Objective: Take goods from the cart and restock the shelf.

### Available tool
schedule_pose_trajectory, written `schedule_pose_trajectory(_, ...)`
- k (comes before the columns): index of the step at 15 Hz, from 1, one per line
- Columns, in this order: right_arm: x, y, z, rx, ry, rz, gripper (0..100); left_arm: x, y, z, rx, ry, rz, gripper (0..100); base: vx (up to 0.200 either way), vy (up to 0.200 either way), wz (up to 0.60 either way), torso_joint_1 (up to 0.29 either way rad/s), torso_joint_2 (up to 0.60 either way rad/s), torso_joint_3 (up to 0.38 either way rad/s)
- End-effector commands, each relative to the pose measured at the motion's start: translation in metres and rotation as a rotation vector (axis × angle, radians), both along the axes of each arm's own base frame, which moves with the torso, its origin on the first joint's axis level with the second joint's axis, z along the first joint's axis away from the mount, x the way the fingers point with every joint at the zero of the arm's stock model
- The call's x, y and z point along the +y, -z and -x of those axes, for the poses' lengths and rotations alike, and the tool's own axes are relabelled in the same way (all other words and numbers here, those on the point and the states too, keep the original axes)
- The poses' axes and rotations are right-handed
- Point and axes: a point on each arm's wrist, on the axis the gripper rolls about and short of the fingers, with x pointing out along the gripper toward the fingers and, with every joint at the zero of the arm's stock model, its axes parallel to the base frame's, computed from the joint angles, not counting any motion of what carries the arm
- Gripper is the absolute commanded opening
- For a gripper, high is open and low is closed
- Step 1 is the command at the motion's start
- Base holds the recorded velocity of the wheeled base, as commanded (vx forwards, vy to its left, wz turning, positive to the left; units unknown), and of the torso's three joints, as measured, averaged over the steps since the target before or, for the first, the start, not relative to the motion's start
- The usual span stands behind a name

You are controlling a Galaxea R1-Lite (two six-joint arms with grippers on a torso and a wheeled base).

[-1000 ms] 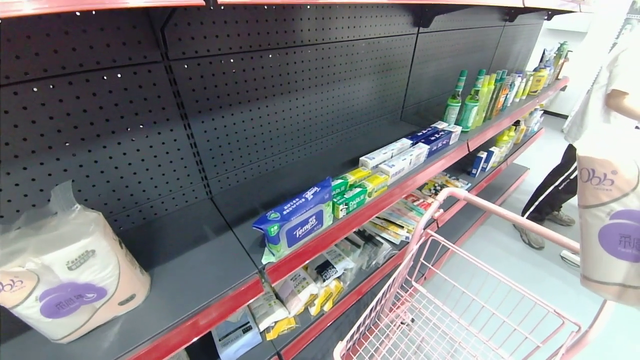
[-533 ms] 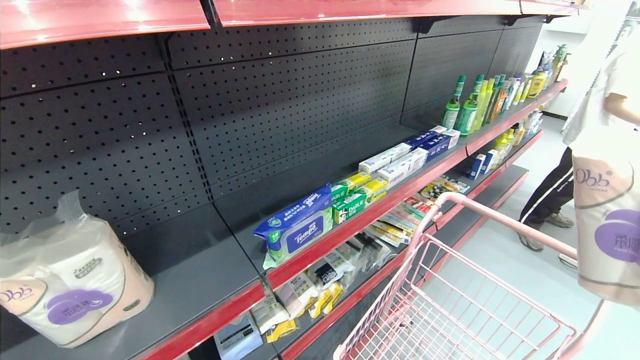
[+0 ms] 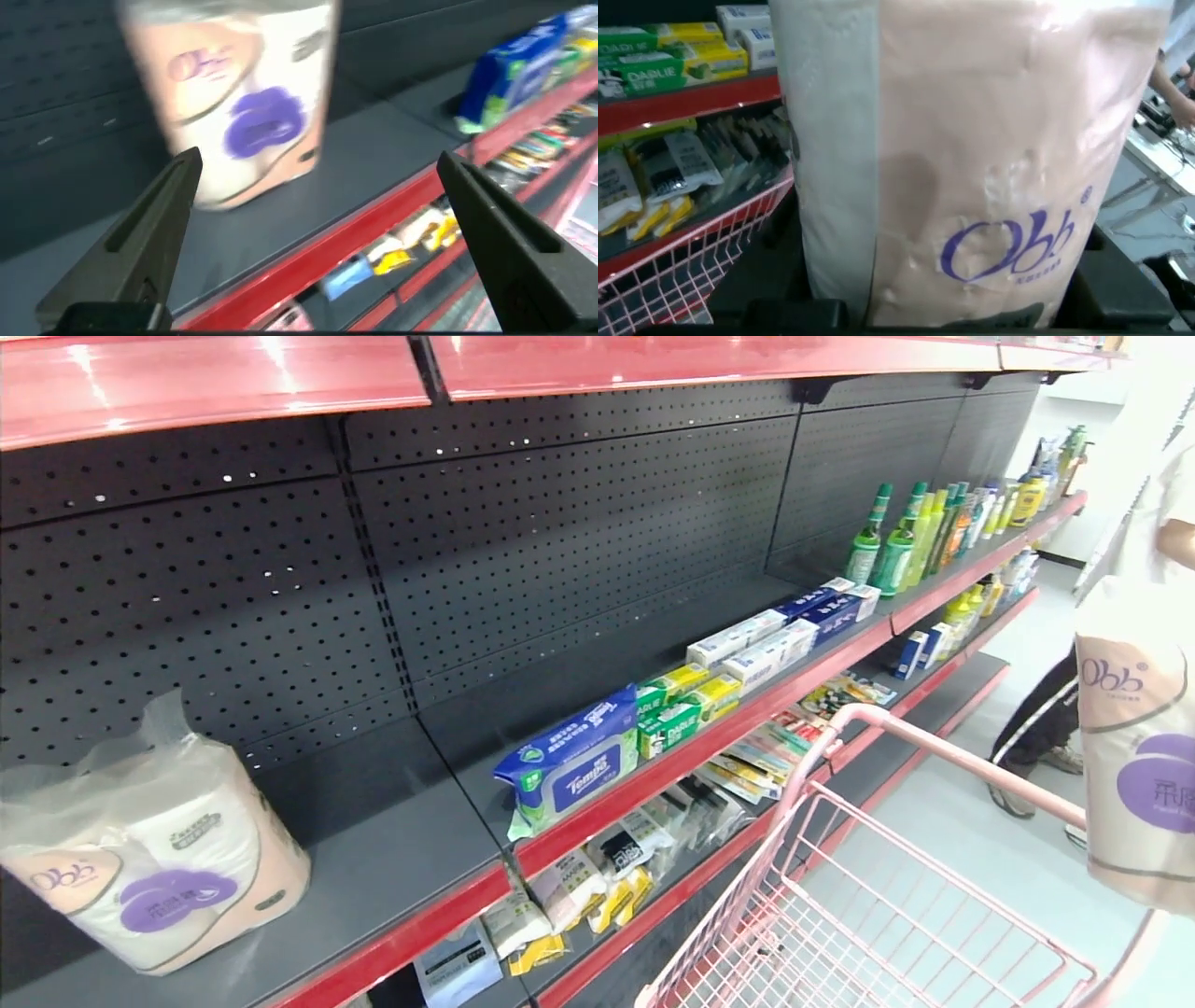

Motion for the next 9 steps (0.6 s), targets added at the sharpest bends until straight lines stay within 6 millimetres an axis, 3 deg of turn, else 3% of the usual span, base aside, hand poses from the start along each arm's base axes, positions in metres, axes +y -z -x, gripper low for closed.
schedule_pose_trajectory(1,0.0006,0.001,-0.0019,0.011,-0.003,0.003,0,0.0,0.0,-0.0001,0.001,-0.001,0.0,100,0.0,0.0,0.6,0.007,0.0,-0.002)
schedule_pose_trajectory(9,0.0015,0.0024,-0.0052,0.025,-0.003,0.006,0,0.0,0.0,-0.0001,0.001,-0.001,0.0,100,0.0,0.0,0.6,0.003,0.0,0.0)
